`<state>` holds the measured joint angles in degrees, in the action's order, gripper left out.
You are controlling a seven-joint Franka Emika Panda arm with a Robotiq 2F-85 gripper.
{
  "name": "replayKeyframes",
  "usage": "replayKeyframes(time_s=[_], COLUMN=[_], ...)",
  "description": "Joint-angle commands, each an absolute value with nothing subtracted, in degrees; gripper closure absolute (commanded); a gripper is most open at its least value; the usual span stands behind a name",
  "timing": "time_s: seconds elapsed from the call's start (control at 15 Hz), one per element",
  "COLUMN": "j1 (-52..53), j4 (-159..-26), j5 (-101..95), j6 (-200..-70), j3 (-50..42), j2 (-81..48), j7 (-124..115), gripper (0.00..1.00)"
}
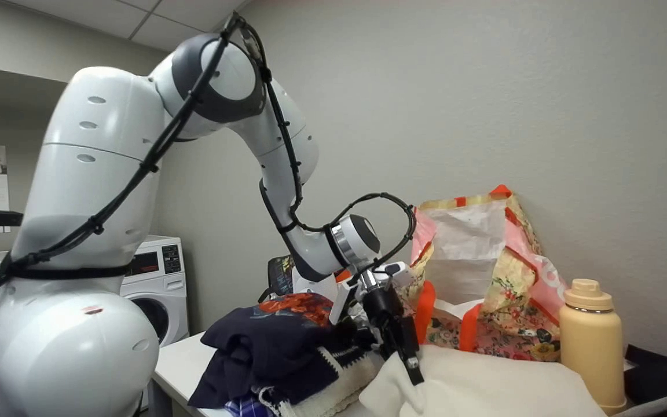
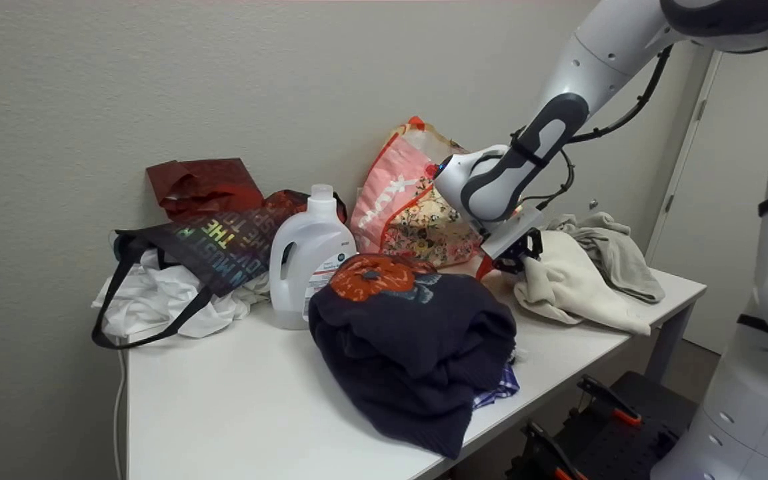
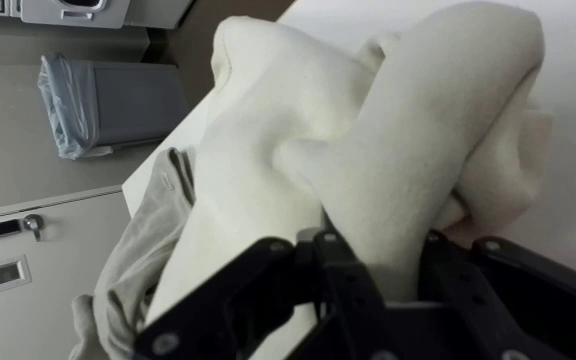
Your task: Put the beige shirt in the bag
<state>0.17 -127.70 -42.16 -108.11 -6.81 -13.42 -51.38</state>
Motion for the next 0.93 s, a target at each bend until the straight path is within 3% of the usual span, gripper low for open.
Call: replayKeyframes(time_s=[0.0, 0.53, 0.87], j1=[1.13, 2.06, 2.52], j4=[-130.97, -123.89, -111.94], j5=[-44.47, -56.74, -64.5], j6=[-102.0, -84.13, -72.46], j3=[-5.41, 3.68, 8.34], j2=[-0.83, 15.32, 17.93], j7=[-50.28, -51.66, -49.14], gripper=[0.93, 0.92, 0.92])
